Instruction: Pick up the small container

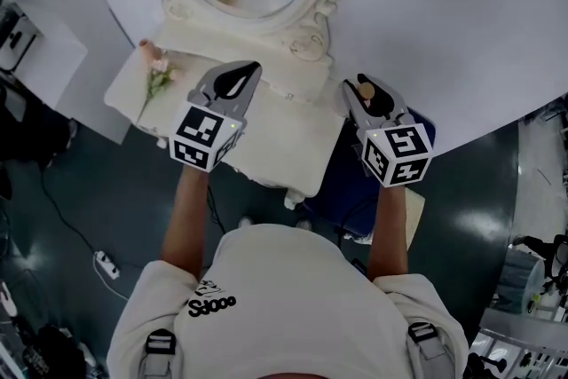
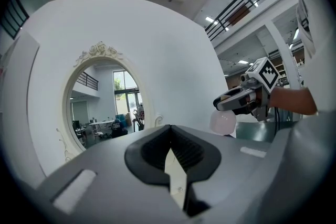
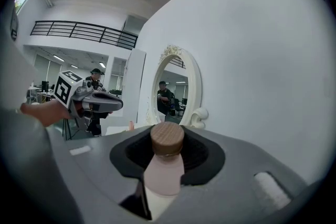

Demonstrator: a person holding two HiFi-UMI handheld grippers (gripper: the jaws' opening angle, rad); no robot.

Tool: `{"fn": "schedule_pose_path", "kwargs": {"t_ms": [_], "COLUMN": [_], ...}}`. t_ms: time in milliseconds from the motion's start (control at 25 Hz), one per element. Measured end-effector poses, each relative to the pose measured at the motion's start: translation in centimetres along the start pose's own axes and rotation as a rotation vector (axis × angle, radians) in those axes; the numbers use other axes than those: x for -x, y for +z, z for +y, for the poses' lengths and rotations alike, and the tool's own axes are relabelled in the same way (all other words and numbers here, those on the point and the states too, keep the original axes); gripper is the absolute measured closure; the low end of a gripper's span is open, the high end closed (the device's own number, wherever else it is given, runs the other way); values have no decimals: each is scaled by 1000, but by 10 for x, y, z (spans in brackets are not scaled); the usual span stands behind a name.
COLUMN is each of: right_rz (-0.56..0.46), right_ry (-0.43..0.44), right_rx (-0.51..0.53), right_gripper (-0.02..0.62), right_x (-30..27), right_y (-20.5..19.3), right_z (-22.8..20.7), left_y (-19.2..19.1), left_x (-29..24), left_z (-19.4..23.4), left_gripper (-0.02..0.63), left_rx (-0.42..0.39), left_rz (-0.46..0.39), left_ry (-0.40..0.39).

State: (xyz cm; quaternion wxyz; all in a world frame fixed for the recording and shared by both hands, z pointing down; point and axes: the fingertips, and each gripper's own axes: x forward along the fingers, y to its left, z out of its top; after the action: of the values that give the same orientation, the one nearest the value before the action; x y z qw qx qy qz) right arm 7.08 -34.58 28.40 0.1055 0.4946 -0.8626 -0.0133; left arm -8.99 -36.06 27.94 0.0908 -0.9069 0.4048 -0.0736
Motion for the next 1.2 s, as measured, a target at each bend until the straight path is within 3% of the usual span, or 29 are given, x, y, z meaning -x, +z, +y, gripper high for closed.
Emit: {"fn": "schedule_pose_path", "kwargs": {"t_ms": [320, 1200], "right_rz": [-30, -20], "right_ry": [32, 61], "right_rx": [-21, 1], "right_gripper": [479, 479], "right_x": [4, -2], "right_y": [15, 6], "right_z": [8, 12], "left_y": [17, 8], "left_x": [1, -13], "left_z": [-1, -13], "left_gripper": [586, 586], "left_rx": [-99, -61], "left_rz": [-16, -6], "left_ry": [1, -46]}}
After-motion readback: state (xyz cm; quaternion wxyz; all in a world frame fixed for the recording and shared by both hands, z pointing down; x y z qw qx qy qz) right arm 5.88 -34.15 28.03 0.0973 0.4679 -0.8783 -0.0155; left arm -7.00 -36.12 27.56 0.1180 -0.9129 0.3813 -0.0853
